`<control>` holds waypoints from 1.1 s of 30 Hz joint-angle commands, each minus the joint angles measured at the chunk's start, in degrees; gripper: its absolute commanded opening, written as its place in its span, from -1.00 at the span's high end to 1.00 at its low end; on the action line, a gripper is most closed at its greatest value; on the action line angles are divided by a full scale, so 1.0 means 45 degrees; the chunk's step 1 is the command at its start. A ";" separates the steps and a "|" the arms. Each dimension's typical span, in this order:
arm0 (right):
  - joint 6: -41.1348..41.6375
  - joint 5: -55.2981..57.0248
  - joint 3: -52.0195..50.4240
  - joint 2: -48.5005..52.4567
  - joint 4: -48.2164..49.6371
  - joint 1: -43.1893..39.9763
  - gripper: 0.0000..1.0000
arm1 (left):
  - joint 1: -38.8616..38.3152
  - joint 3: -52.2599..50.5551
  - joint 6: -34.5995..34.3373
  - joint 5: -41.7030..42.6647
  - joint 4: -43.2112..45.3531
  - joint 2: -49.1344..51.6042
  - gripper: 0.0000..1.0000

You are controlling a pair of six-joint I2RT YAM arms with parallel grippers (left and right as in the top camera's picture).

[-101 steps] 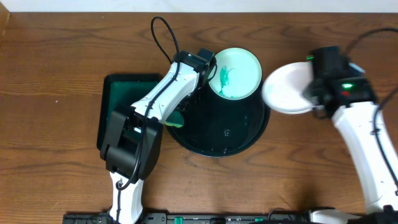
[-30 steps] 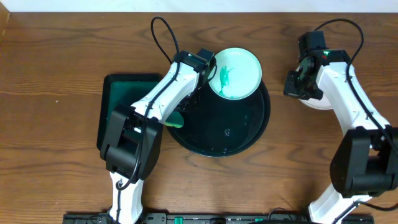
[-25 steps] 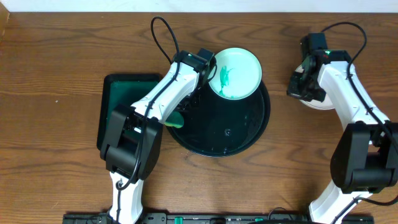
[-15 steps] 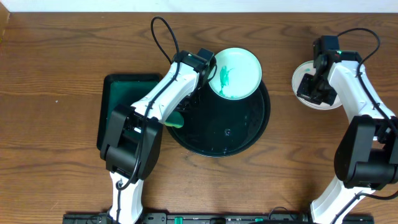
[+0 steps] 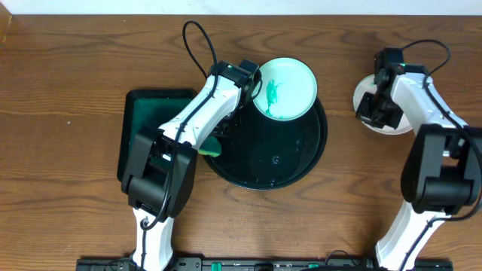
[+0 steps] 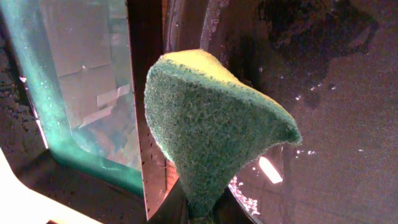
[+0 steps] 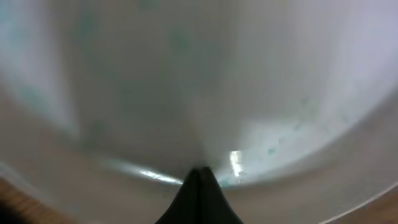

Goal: Clean dirty plates on tray and stack at the side
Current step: 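Move the right gripper left toward the pale green plate on the tray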

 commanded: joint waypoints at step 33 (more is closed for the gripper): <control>-0.0398 0.0850 0.1880 0.0384 -0.1035 -0.1001 0.98 | 0.0024 0.0369 0.0185 -0.0063 0.0010 0.0136 0.86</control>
